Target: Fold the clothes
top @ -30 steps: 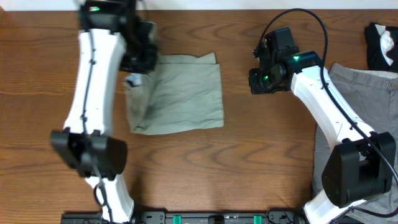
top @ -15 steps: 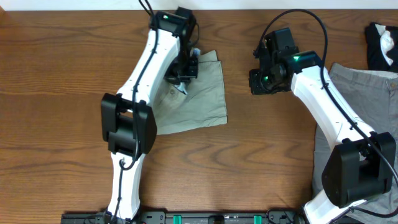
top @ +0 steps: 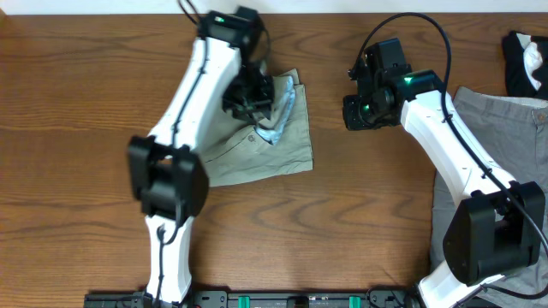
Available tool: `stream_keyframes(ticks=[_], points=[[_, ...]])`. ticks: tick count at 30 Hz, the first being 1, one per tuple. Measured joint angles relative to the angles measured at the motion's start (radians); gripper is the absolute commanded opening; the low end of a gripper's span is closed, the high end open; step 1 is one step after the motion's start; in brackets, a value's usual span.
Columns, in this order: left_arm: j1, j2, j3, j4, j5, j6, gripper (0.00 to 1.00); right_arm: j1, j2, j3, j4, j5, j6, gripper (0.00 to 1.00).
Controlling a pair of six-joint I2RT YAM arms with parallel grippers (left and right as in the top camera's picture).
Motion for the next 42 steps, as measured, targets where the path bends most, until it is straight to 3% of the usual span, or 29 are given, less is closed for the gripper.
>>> stream_keyframes(ticks=[1, 2, 3, 11, 17, 22, 24, 27, 33, 38, 42], points=[[0.015, -0.036, 0.002, -0.001, -0.025, 0.008, 0.33, 0.0, 0.0, 0.0, 0.006, -0.004, -0.002, 0.13], [0.029, -0.071, 0.006, -0.004, -0.056, 0.01, 0.14, 0.0, 0.0, 0.0, 0.018, -0.017, -0.013, 0.13], [0.046, -0.106, 0.013, -0.011, -0.091, 0.012, 0.06, 0.0, 0.0, 0.0, 0.031, -0.037, -0.03, 0.13], [0.169, -0.213, 0.036, -0.057, -0.248, 0.071, 0.06, 0.058, 0.0, -0.001, 0.194, -0.286, -0.212, 0.14], [0.22, -0.169, -0.138, 0.003, -0.255, 0.107, 0.06, 0.189, 0.041, 0.0, 0.356, -0.412, -0.254, 0.16], [0.227, -0.158, -0.328, 0.105, -0.236, 0.121, 0.06, 0.303, 0.137, 0.0, 0.44, -0.496, -0.18, 0.19], [0.227, -0.158, -0.394, 0.132, -0.212, 0.123, 0.06, 0.335, 0.181, 0.0, 0.422, -0.5, -0.101, 0.17], [0.227, -0.158, -0.469, 0.151, -0.187, 0.124, 0.06, 0.344, 0.241, 0.0, 0.323, -0.482, 0.016, 0.05], [0.227, -0.158, -0.513, 0.143, -0.172, 0.124, 0.08, 0.266, 0.348, -0.004, 0.113, -0.412, 0.222, 0.13], [0.227, -0.158, -0.513, 0.159, -0.168, 0.126, 0.13, 0.17, 0.35, -0.006, 0.089, -0.393, 0.259, 0.17], [0.233, -0.158, -0.513, 0.189, -0.168, 0.133, 0.17, 0.128, 0.348, -0.006, 0.09, -0.436, 0.195, 0.18]])
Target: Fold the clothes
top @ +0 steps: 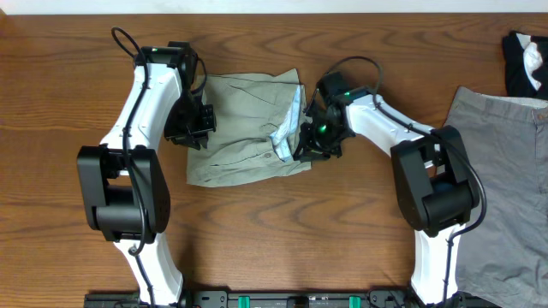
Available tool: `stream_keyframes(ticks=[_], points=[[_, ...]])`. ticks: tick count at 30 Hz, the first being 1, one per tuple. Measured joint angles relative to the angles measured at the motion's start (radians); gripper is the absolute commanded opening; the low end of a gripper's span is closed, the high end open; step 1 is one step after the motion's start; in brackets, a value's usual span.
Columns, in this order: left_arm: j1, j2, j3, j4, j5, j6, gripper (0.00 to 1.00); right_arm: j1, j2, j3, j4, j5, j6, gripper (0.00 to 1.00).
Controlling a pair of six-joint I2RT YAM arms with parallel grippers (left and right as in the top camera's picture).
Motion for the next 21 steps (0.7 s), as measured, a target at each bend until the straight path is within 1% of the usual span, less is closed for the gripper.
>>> stream_keyframes(ticks=[2, 3, 4, 6, 8, 10, 12, 15, 17, 18, 21], points=[[0.011, 0.0, 0.0, 0.017, 0.004, 0.003, 0.17, -0.006, -0.01, 0.0, 0.014, -0.037, -0.073, 0.18], [0.019, 0.0, 0.0, 0.024, 0.005, 0.003, 0.22, -0.006, -0.022, -0.001, 0.019, -0.052, -0.114, 0.19], [0.028, 0.0, 0.0, 0.033, 0.004, 0.007, 0.24, -0.006, -0.04, -0.001, 0.023, -0.066, -0.154, 0.2], [0.047, 0.0, 0.0, 0.06, 0.006, 0.007, 0.33, -0.006, -0.097, -0.002, 0.037, -0.085, -0.237, 0.23], [0.061, 0.0, 0.0, 0.095, 0.007, 0.008, 0.46, -0.006, -0.154, -0.002, 0.059, -0.1, -0.287, 0.23], [0.076, 0.0, 0.0, 0.145, 0.008, 0.006, 0.54, -0.005, -0.215, -0.001, 0.102, -0.114, -0.325, 0.25], [0.086, 0.0, 0.0, 0.158, 0.013, 0.006, 0.54, -0.002, -0.257, 0.002, 0.148, -0.126, -0.348, 0.26], [0.096, 0.0, 0.0, 0.167, 0.051, 0.006, 0.53, 0.014, -0.267, 0.006, 0.207, -0.132, -0.349, 0.26], [0.096, 0.0, 0.0, 0.17, 0.087, 0.006, 0.51, 0.034, -0.25, 0.006, 0.235, -0.126, -0.335, 0.27], [0.094, 0.0, 0.0, 0.169, 0.105, 0.007, 0.49, 0.047, -0.236, 0.006, 0.256, -0.126, -0.323, 0.27], [0.087, 0.0, 0.0, 0.167, 0.135, 0.014, 0.49, 0.089, -0.175, 0.007, 0.296, -0.121, -0.273, 0.27]])
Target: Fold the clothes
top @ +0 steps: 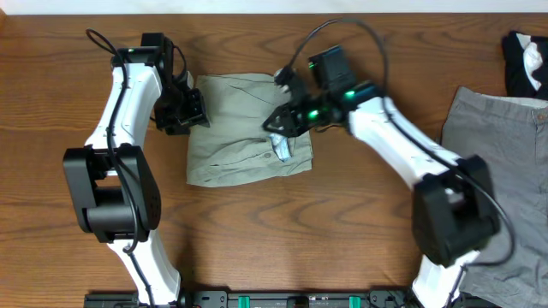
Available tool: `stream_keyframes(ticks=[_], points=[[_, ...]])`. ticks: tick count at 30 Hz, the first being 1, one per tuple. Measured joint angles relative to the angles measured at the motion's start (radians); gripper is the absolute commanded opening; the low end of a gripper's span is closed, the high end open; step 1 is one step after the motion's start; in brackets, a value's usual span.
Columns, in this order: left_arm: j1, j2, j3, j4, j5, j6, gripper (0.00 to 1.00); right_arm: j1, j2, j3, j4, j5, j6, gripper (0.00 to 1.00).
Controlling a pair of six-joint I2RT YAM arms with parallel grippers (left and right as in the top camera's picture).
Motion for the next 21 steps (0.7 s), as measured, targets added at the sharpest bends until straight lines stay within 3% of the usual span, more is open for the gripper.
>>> stream_keyframes(ticks=[3, 6, 8, 12, 17, 21], points=[[-0.004, 0.0, 0.0, -0.004, 0.007, 0.003, 0.49, 0.049, 0.09, 0.0, -0.006, 0.003, 0.07, 0.18], [-0.002, 0.0, 0.0, -0.017, -0.002, 0.003, 0.5, 0.09, 0.185, -0.001, -0.079, 0.007, 0.171, 0.21], [0.003, 0.0, 0.0, -0.031, -0.012, 0.01, 0.66, 0.099, 0.231, -0.002, -0.106, -0.001, 0.219, 0.22], [0.02, 0.0, -0.001, -0.043, -0.019, 0.012, 0.75, 0.073, 0.24, 0.001, -0.142, -0.038, 0.294, 0.23], [0.053, 0.0, -0.002, -0.004, -0.02, 0.018, 0.84, 0.008, 0.24, 0.001, -0.185, -0.063, 0.309, 0.28], [0.063, 0.0, -0.005, 0.055, -0.016, 0.019, 0.85, -0.019, 0.24, 0.001, -0.186, -0.104, 0.241, 0.31]])
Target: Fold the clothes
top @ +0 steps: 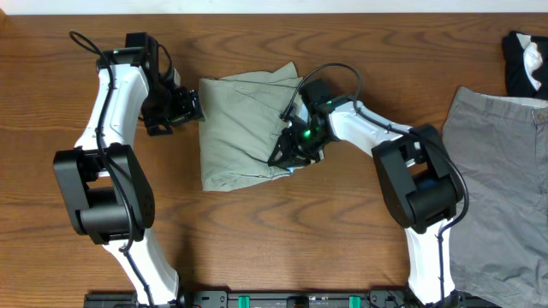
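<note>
An olive garment [240, 120], folded into a rough rectangle, lies at the middle of the table in the overhead view. My left gripper [193, 106] sits at its upper left edge, fingers pointing at the cloth; its state is hidden by the wrist. My right gripper [287, 154] is low on the garment's right lower edge, over a bunched fold, and the jaws are hidden from above. The garment's top right corner [289, 70] sticks up to a point.
A grey garment [501, 180] lies spread at the right edge of the table. A black and white piece of clothing [524, 62] sits at the far right corner. Both arms' cables loop above the wrists.
My right gripper went from the garment's upper right to its lower right edge. The cloth's right side is drawn in and its left edge sits further right. The pale lining no longer shows.
At first my left gripper was on the garment's top and my right hung clear to the right. Then the left stood at the left edge and the right at the right edge by the pale lining. Now the garment is narrower and turned slightly.
</note>
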Available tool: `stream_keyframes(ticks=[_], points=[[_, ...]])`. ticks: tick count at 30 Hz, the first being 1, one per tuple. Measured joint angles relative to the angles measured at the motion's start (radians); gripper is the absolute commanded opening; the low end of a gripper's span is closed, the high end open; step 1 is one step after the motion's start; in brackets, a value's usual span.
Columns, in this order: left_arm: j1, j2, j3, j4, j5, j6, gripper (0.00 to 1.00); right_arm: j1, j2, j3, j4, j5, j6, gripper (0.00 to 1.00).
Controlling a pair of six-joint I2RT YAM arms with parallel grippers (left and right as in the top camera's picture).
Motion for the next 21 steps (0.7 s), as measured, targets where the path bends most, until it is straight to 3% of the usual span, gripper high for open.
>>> stream_keyframes(ticks=[10, 12, 16, 21], points=[[0.0, 0.085, -0.024, 0.029, 0.102, 0.0, 0.86, -0.006, -0.11, -0.003, -0.002, -0.04, -0.296, 0.32], [0.0, 0.118, -0.026, 0.035, 0.108, 0.002, 0.91, -0.014, -0.164, -0.003, -0.002, -0.015, -0.308, 0.33], [0.0, 0.181, -0.024, 0.039, 0.131, -0.001, 0.9, -0.032, -0.232, -0.003, -0.003, 0.045, -0.29, 0.31], [0.005, 0.206, -0.02, 0.049, 0.285, 0.055, 0.8, -0.045, -0.237, -0.003, -0.004, 0.14, -0.208, 0.3]])
